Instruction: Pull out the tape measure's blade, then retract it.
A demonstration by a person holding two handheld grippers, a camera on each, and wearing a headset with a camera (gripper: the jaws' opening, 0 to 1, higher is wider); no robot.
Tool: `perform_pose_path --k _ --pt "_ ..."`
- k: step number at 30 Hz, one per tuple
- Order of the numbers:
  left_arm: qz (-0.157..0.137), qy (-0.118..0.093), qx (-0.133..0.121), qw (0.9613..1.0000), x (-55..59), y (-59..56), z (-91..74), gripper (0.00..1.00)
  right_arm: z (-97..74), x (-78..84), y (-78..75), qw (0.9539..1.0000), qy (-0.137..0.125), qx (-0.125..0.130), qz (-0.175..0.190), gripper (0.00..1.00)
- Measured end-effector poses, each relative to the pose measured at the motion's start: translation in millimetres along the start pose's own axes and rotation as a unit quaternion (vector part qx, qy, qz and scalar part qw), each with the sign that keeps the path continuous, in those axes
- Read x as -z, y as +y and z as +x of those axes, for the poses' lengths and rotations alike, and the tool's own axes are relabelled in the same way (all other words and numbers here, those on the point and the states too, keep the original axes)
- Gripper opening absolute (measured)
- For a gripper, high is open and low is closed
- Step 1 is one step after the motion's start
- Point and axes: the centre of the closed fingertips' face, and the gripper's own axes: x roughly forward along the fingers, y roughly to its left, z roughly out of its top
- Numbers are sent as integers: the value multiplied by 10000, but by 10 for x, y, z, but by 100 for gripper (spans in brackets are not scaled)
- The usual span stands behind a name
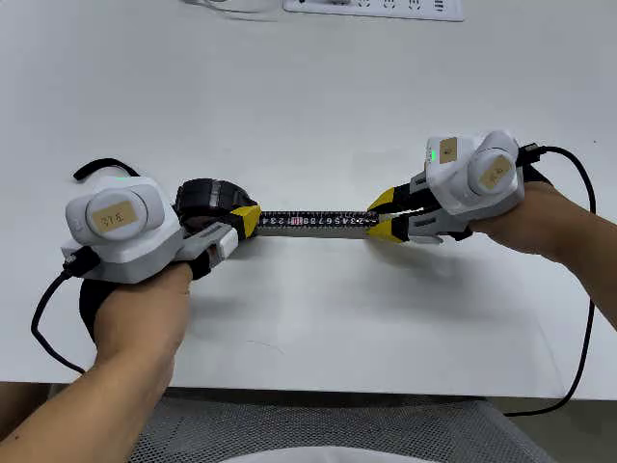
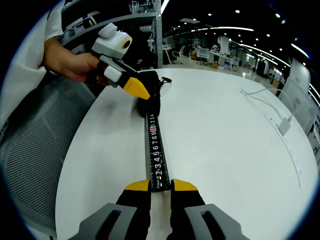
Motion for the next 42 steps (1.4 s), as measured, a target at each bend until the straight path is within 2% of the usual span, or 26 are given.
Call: perform_pose_path --k 18,42 --pt "-22 1 25 10000 -2 1 -4 56 192 -209 29 9998 -171 -38 9 11" --pt "-72 -2 59 10000 -2 -4 -4 56 429 -461 75 9997 -230 -71 -86 11"
